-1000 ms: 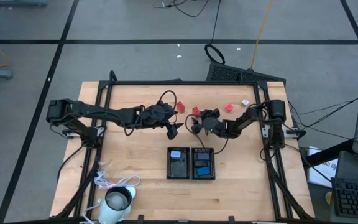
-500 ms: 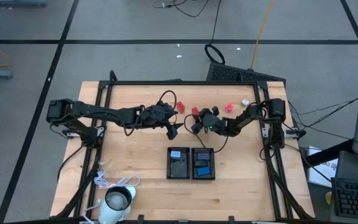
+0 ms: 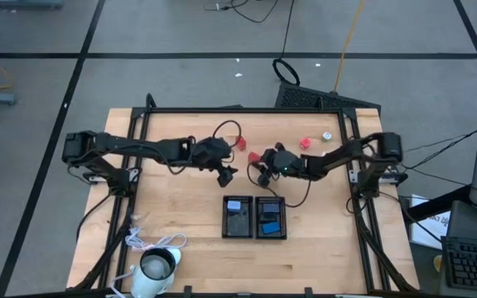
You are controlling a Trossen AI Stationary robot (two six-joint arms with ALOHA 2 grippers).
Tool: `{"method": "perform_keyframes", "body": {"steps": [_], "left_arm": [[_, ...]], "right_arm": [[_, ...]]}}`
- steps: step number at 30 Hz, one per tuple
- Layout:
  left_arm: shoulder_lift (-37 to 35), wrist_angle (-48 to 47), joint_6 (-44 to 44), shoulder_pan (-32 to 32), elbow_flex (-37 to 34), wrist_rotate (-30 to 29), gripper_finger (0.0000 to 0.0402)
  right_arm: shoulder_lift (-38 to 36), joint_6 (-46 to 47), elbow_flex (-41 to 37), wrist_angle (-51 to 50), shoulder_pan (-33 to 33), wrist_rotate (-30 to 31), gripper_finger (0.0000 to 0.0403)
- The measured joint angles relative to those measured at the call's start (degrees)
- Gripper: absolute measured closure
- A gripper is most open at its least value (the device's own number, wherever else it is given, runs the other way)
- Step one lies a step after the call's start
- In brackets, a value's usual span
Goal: Pick & Place Office items
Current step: Put the right red charger adapter into the left black basket
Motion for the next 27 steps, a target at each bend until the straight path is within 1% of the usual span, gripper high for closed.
{"method": "perform_keyframes", "body": {"steps": [3, 5, 8, 10, 12, 16, 19, 21, 24, 27], "left_arm": [[0.0, -5.0, 0.6, 0.6, 3.7, 2.4, 0.0092], [0.0, -6.4, 2.2, 0.5, 6.3, 5.2, 0.0092], [1.0, -6.6, 3.7, 0.2, 10.4, 10.0, 0.0092], [2.8, -8.8, 5.0, -0.3, 13.3, 11.8, 0.0092], [5.7, -12.1, 7.3, -1.1, 16.7, 12.0, 0.0092], [12.9, -20.6, 14.4, -2.8, 23.9, 12.2, 0.0092], [18.0, -25.3, 19.4, -3.6, 28.0, 12.1, 0.0092], [20.1, -25.5, 21.3, -3.8, 29.7, 12.1, 0.0092], [22.3, -24.9, 22.6, -3.8, 30.8, 12.2, 0.0092], [22.8, -24.5, 23.1, -3.7, 31.0, 12.2, 0.0092]], "right_arm": [[-4.5, 0.5, 0.0, -3.6, 0.0, -5.9, 0.0291], [-6.6, 0.6, 0.0, -4.7, 0.0, -11.2, 0.0291], [-8.3, 1.2, 0.0, -4.8, 0.5, -18.0, 0.0291], [-8.8, 1.2, 0.0, -4.5, 1.1, -20.6, 0.0291], [-8.6, 0.8, 0.0, -4.2, 1.7, -21.9, 0.0291], [-8.6, 0.3, 0.0, -4.2, 2.9, -22.0, 0.0291], [-8.6, -1.4, 0.0, -4.8, 3.9, -22.7, 0.0291], [-8.5, -2.6, -0.1, -4.4, 4.8, -24.8, 0.0291], [-8.8, -3.9, 0.1, -3.6, 5.8, -25.1, 0.0291], [-8.5, -3.9, 0.0, -4.7, 6.0, -24.8, 0.0291]]}}
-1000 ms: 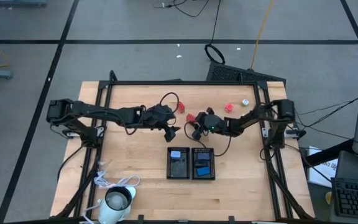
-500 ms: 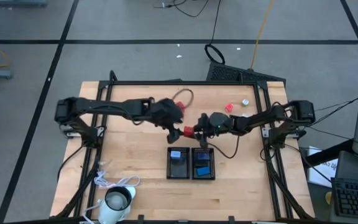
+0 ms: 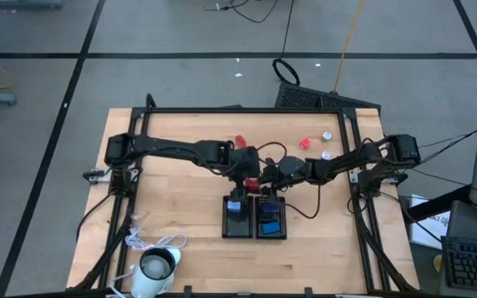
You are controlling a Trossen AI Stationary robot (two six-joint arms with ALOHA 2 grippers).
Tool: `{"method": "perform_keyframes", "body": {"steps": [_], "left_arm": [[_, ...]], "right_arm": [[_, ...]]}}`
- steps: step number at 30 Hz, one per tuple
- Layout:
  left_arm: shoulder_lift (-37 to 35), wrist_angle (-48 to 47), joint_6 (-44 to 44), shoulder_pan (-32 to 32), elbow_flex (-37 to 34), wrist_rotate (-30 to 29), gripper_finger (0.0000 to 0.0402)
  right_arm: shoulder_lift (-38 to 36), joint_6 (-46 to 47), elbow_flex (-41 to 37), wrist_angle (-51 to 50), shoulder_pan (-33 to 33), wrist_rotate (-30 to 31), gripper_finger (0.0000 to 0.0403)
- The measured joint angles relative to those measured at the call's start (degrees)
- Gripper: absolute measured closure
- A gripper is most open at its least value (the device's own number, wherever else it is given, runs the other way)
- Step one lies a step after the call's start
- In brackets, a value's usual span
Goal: Pick & Place Office items
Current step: Put the right red charger adapter into the left black basket
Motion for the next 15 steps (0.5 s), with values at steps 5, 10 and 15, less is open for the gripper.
{"method": "perform_keyframes", "body": {"steps": [5, 10, 15], "left_arm": [[-0.1, 3.2, -0.6, 0.6, 0.0, 5.1, 0.0092], [-0.2, 4.9, -1.8, 0.9, 0.0, 7.3, 0.0092], [-0.1, 4.8, -1.7, 0.9, 0.0, 7.3, 0.0108]], "right_arm": [[-0.1, -0.2, 0.0, 0.5, 0.0, -0.1, 0.0291], [-0.1, -0.4, 0.0, -0.1, 0.0, 0.0, 0.0291], [-0.1, -0.4, 0.0, -0.1, 0.0, 0.0, 0.0291]]}}
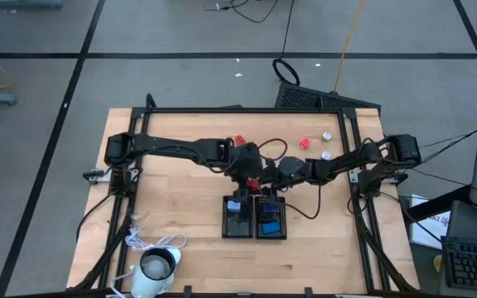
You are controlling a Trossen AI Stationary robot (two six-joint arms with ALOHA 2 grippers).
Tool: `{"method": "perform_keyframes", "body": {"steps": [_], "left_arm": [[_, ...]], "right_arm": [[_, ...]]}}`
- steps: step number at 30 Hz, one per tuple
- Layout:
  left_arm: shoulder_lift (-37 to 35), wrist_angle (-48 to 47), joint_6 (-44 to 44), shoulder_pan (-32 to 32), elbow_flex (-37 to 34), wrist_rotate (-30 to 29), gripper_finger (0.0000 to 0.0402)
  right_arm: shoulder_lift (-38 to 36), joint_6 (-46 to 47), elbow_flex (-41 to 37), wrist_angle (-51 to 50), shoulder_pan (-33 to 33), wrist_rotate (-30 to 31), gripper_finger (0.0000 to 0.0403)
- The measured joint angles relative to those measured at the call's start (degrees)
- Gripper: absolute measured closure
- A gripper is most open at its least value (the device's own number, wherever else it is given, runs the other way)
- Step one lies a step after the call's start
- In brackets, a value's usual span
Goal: Pick & Place Office items
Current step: Put the right red charger adapter into the left black basket
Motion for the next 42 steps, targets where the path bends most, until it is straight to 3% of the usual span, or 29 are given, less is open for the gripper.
{"method": "perform_keyframes", "body": {"steps": [12, 21, 27, 36, 42], "left_arm": [[0.0, -0.5, -1.5, 1.0, 0.0, -0.2, 0.0289], [-0.4, -0.9, 0.3, 0.5, 0.0, -2.1, 0.0292], [-3.0, -2.7, 2.1, -1.2, 0.0, -7.5, 0.0293], [-10.0, -8.5, 1.2, -4.7, -0.1, -12.4, 0.0398], [-11.0, -10.6, -0.2, -7.8, -0.1, -15.6, 0.0395]], "right_arm": [[0.0, 0.0, 0.0, -0.3, 0.0, 0.1, 0.0291], [0.0, -0.2, 0.0, 0.0, 0.0, 0.4, 0.0291], [-0.1, 1.3, 0.1, 1.0, 0.0, 0.3, 0.029], [-0.5, 3.5, -0.1, -0.9, -0.2, -0.1, 0.0134], [-1.6, 3.5, -0.1, -0.4, -0.5, 0.5, 0.0118]]}}
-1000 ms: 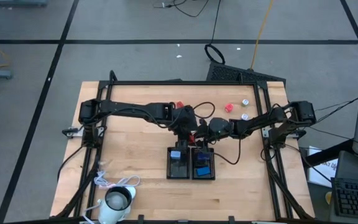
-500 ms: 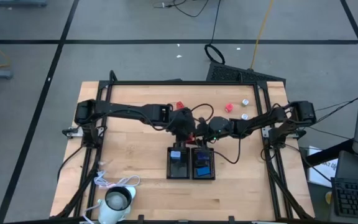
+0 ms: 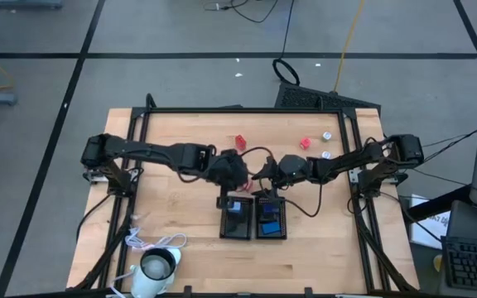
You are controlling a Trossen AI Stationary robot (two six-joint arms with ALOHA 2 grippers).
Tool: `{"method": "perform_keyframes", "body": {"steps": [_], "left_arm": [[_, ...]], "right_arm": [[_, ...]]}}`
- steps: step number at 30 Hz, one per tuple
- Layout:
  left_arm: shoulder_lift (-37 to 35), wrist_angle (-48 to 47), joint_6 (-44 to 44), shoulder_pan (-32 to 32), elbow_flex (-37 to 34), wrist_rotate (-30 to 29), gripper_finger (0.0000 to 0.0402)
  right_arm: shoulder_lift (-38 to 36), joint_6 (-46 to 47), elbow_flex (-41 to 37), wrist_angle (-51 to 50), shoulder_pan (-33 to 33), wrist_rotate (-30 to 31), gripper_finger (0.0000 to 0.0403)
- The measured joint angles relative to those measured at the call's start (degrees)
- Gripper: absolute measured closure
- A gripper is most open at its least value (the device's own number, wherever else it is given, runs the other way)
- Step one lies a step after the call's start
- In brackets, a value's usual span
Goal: Pick & Place Office items
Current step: Put the right red charger adapter into the left black basket
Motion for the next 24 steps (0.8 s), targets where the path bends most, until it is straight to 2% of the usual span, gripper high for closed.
{"method": "perform_keyframes", "body": {"steps": [3, 6, 11, 14, 19, 24], "left_arm": [[0.0, -1.5, -1.5, -0.5, 0.0, -3.3, 0.04], [0.0, -3.0, -2.7, -0.8, 0.0, -5.4, 0.039], [0.0, -2.6, -3.1, -0.8, 0.0, -5.8, 0.0379], [0.0, -2.4, -3.2, -0.5, 0.0, -5.8, 0.0379], [0.0, -2.2, -4.5, 0.0, 0.0, -5.8, 0.0378], [0.0, -2.3, -5.6, 0.3, 0.0, -6.0, 0.0378]], "right_arm": [[0.0, -0.3, 0.0, -0.7, 0.3, 3.3, 0.0126], [0.0, -0.4, 0.0, -1.4, 0.5, 10.5, 0.0134], [0.8, 0.0, 0.0, -1.6, 0.5, 19.2, 0.0139], [2.5, 1.0, 0.5, -2.3, 0.5, 18.9, 0.0138], [9.4, -0.5, 7.4, -8.3, 0.5, 15.8, 0.0129], [14.9, -3.8, 19.1, -25.3, 0.4, 15.9, 0.0127]]}}
